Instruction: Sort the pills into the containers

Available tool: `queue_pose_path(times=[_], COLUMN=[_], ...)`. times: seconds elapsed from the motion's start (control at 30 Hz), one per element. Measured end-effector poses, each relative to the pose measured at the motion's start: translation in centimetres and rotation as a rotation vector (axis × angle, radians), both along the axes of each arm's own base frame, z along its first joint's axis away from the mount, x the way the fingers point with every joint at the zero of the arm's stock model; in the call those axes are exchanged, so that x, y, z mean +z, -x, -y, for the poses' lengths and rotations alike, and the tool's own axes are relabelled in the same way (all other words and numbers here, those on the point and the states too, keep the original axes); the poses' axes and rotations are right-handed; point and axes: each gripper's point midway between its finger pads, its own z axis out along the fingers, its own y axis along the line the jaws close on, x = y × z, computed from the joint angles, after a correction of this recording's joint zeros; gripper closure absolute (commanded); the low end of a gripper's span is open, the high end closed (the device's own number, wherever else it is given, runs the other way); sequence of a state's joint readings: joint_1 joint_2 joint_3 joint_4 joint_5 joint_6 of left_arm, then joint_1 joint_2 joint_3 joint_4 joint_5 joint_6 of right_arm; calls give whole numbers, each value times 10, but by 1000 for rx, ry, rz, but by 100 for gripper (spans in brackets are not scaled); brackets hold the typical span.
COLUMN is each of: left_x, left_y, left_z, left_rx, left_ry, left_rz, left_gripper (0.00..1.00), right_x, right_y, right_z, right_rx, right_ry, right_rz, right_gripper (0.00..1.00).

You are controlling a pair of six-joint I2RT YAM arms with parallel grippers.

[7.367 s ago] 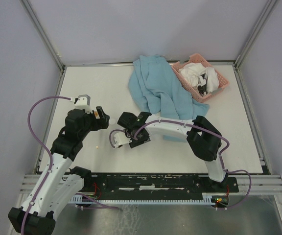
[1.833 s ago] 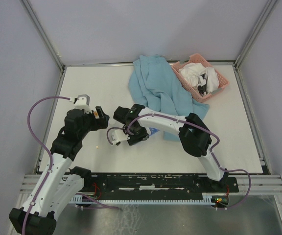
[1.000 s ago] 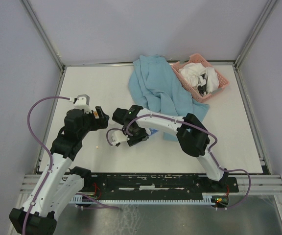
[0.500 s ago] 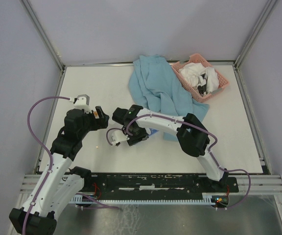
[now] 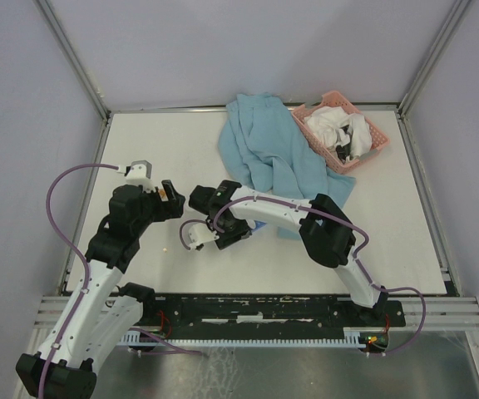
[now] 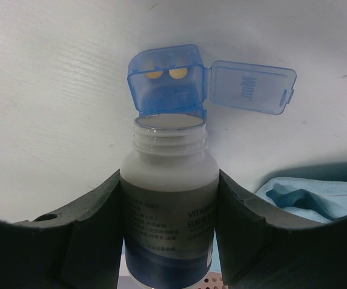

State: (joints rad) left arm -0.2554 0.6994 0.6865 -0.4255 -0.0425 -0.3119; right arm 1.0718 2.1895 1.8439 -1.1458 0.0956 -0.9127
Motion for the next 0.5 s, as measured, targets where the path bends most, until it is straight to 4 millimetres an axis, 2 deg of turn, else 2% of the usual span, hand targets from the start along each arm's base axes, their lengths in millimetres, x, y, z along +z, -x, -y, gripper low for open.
queue_pose_path(times=[0.5], left_x=[0], left_y=[0], left_z=[-1], left_rx=[2], left_ry=[0], left_rz=[0], left_gripper=[10], right_x=[-2], right_y=[0], right_z=[0], right_rx=[-12], right_ry=[-20], right_rz=[-32], right_gripper=[89])
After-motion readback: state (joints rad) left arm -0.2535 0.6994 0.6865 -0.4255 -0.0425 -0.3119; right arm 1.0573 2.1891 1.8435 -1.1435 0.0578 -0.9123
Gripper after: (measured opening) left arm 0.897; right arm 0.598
